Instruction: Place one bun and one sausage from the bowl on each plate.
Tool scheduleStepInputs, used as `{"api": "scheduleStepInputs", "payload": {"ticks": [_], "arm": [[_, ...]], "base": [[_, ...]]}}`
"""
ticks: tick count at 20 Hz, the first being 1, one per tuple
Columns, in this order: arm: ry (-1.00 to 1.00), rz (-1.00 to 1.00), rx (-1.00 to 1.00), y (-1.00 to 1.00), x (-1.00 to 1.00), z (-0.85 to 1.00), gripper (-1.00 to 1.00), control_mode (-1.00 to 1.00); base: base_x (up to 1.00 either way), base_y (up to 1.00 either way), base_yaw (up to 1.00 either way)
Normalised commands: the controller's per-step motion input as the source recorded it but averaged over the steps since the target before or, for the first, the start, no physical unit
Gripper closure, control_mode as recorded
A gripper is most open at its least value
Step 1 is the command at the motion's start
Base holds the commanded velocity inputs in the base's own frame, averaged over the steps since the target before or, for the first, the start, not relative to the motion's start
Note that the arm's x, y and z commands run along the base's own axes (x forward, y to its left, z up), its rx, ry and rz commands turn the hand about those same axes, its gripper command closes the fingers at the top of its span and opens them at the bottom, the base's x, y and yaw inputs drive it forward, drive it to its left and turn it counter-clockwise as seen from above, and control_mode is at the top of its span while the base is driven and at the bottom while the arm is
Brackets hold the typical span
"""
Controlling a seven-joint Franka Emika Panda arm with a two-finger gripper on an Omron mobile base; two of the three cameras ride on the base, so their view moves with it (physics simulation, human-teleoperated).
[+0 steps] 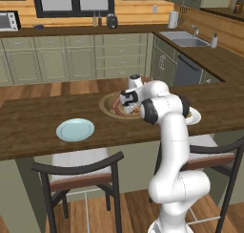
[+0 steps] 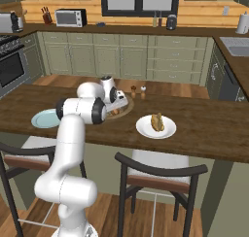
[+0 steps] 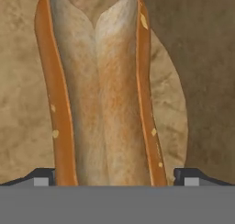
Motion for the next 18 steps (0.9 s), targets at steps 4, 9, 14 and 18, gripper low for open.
{"api": "scheduleStepInputs", "payload": {"ticks": [4, 9, 14, 18], "arm": [[0.01, 0.0, 0.02, -0.01, -0.07, -0.1, 1.0, -1.0], [-0.08, 0.01, 0.01, 0.07, -0.84, 0.42, 1.0, -1.0], [-0.11, 0.04, 0.0, 0.44, -1.0, 1.0, 1.0, -1.0], [-0.18, 0.12, 0.0, 0.9, -1.0, 1.0, 1.0, -1.0]], "base": [[0.0, 0.0, 0.0], [0.0, 0.0, 0.0], [0.0, 0.0, 0.0], [0.0, 0.0, 0.0]]}}
